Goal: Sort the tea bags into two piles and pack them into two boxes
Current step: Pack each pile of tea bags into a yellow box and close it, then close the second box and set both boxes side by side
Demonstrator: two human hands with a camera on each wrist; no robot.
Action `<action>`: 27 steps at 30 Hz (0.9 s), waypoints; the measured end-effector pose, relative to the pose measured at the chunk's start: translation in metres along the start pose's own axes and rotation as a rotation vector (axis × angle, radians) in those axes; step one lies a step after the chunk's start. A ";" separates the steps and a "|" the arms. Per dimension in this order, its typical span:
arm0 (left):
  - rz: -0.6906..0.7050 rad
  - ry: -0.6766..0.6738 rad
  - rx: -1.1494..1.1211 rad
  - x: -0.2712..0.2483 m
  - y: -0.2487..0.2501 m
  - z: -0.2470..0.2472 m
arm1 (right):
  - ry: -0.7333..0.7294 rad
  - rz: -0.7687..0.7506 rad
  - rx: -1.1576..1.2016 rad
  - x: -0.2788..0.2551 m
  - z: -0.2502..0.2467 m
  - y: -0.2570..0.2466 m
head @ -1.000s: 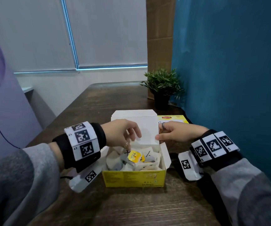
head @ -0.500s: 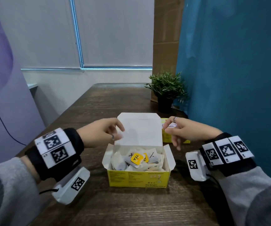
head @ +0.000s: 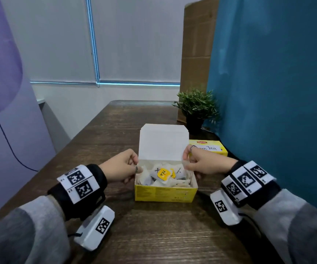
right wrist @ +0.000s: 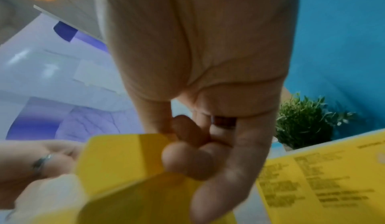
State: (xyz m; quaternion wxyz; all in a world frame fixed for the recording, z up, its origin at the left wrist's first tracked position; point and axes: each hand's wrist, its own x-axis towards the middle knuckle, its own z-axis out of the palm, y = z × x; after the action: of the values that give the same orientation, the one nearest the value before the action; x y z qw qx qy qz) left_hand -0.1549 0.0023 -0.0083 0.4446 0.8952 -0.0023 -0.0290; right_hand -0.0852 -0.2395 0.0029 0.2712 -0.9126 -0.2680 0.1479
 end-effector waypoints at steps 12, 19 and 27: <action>-0.124 0.039 -0.243 0.003 -0.026 -0.006 | 0.047 0.115 0.264 0.011 0.013 0.007; 0.153 -0.023 0.038 -0.001 -0.012 -0.010 | 0.108 -0.085 0.287 -0.006 0.008 -0.009; 0.169 -0.184 0.379 -0.015 0.000 -0.014 | -0.084 -0.119 0.060 -0.026 0.011 -0.011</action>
State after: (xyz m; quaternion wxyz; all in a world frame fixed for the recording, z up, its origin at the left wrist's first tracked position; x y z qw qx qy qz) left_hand -0.1697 0.0139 0.0005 0.2674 0.9530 -0.1232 -0.0722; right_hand -0.1151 -0.2419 0.0039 0.2951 -0.8794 -0.3285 0.1778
